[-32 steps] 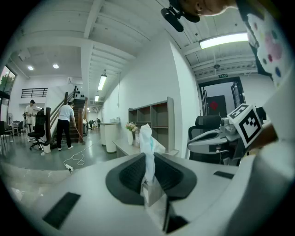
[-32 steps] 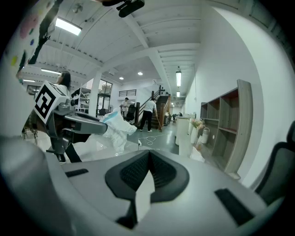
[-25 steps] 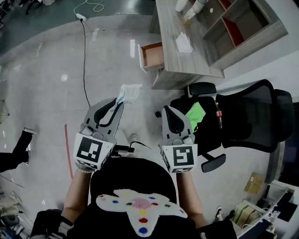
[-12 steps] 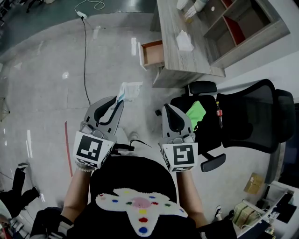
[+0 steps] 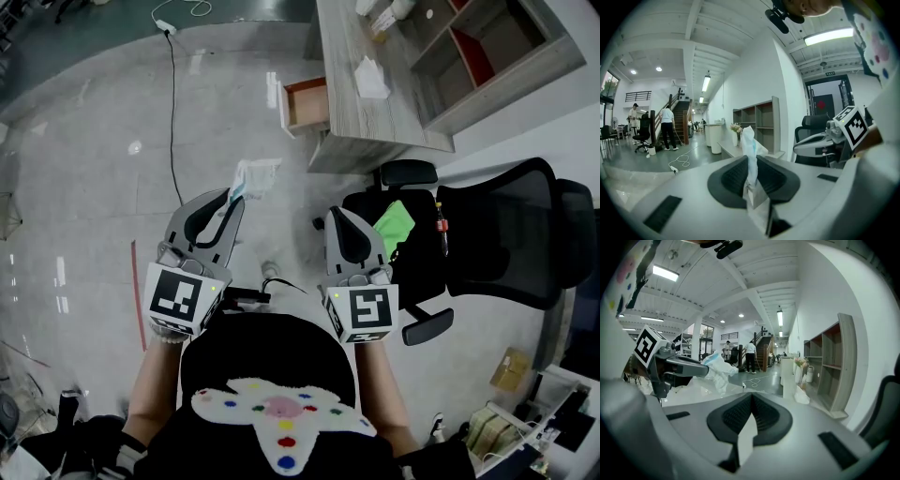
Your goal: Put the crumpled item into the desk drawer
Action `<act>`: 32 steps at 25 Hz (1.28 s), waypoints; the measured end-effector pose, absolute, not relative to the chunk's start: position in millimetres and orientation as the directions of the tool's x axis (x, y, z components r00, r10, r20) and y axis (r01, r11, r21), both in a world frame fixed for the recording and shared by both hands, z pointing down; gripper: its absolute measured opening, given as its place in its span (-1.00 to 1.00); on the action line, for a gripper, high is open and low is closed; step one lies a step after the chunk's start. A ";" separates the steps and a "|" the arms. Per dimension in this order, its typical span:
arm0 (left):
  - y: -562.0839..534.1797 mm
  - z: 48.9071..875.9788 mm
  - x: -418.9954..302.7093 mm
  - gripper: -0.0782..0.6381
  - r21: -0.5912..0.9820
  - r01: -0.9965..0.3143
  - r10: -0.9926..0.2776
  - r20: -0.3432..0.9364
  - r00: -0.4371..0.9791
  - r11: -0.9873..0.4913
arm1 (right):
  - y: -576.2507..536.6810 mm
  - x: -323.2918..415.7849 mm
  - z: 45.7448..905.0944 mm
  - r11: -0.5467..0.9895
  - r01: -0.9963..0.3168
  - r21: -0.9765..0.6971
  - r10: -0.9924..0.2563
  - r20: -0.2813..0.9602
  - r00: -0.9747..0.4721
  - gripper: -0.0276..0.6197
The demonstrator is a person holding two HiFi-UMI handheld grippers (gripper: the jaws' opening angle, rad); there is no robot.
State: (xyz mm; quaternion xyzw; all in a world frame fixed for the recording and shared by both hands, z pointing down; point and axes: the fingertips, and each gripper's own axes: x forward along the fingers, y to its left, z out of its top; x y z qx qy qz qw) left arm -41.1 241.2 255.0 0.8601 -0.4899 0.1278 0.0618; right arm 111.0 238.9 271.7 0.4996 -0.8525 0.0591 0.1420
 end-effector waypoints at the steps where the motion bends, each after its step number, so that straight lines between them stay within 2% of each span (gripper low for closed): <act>1: 239.7 253.7 -41.5 -0.61 -0.021 -0.861 -0.832 0.270 0.485 -0.509 | 239.0 111.0 272.4 0.496 -0.867 0.040 -0.832 0.307 -0.462 -0.90; 5: 231.6 254.7 -42.9 -0.61 -0.022 -0.862 -0.834 0.270 0.482 -0.506 | 234.0 111.7 278.7 0.495 -0.869 0.022 -0.834 0.294 -0.467 -0.90; 21: 144.9 258.5 -54.8 -0.61 0.013 -0.820 -0.789 0.266 0.554 -0.572 | 163.3 92.5 283.6 0.446 -0.894 0.046 -0.839 0.369 -0.400 -0.90; 24: 120.0 261.4 -59.9 -0.61 0.015 -0.802 -0.764 0.295 0.574 -0.597 | 138.0 83.0 282.2 0.435 -0.900 0.032 -0.854 0.332 -0.401 -0.90; 28: 81.4 256.6 -70.6 -0.61 0.012 -0.788 -0.757 0.271 0.595 -0.616 | 102.9 69.3 275.6 0.417 -0.909 0.031 -0.865 0.321 -0.385 -0.90; 32: 44.7 250.9 -79.1 -0.61 0.013 -0.773 -0.744 0.259 0.616 -0.635 | 72.3 62.4 276.2 0.391 -0.919 0.051 -0.858 0.382 -0.344 -0.90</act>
